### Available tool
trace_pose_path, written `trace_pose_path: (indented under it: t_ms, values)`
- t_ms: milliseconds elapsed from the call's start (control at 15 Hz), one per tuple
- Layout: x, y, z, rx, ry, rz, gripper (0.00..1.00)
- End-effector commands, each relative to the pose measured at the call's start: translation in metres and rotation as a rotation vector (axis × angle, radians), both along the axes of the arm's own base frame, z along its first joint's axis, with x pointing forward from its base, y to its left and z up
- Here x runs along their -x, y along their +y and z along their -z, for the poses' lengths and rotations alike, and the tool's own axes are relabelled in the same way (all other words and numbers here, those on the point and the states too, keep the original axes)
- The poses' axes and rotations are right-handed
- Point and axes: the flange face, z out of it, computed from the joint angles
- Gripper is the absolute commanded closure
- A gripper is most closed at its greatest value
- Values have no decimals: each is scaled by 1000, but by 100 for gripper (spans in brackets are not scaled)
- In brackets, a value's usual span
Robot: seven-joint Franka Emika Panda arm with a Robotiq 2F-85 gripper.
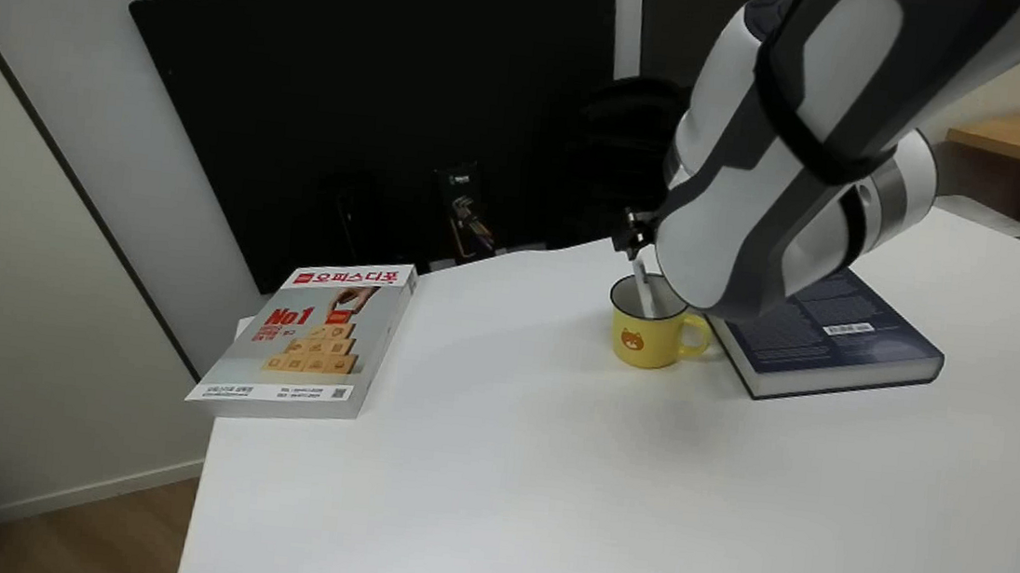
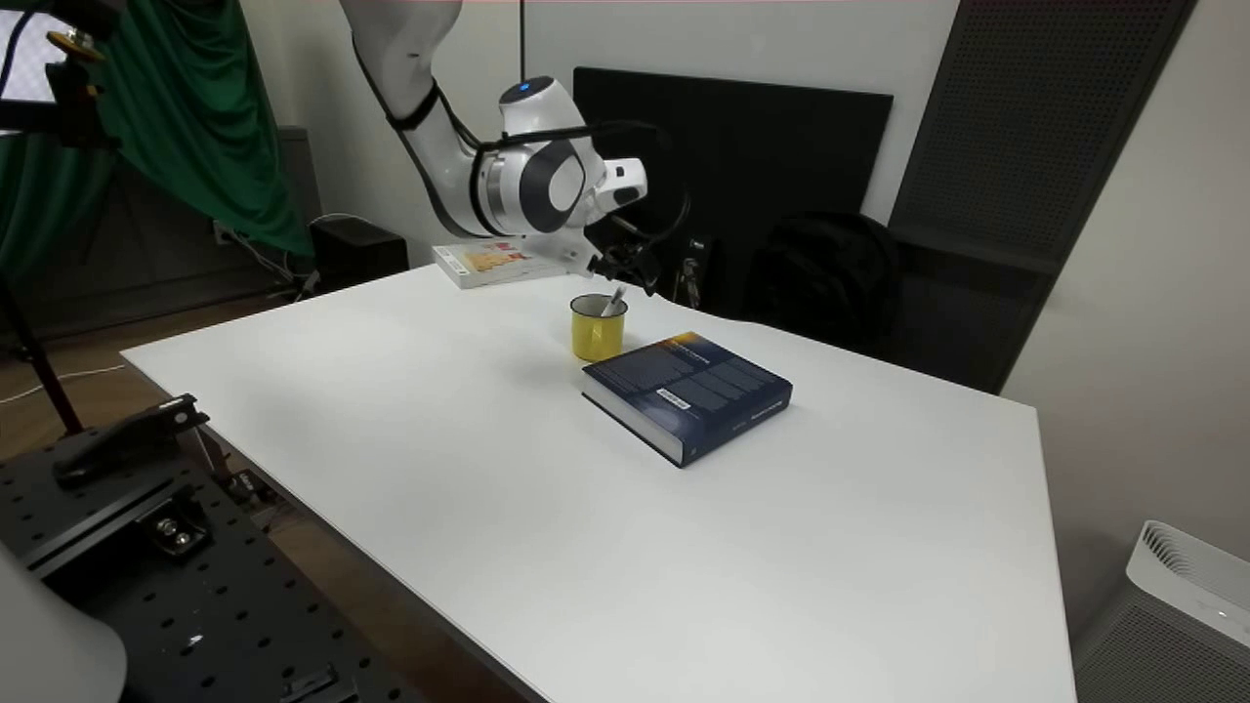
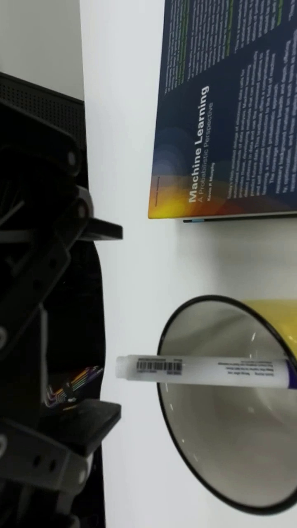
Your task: Put the marker inside the mug cup
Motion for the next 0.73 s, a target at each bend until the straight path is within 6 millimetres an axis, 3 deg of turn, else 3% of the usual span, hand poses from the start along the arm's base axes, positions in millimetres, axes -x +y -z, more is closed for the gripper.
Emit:
trace_pose_path:
  t_ms: [0, 400, 467, 667]
  values:
    - [3, -13, -22, 18, 164, 78, 0]
    - [2, -27, -47, 70, 500, 116, 0]
    - [0, -24, -32, 79, 431, 96, 0]
    - [1, -28, -43, 74, 487, 100, 0]
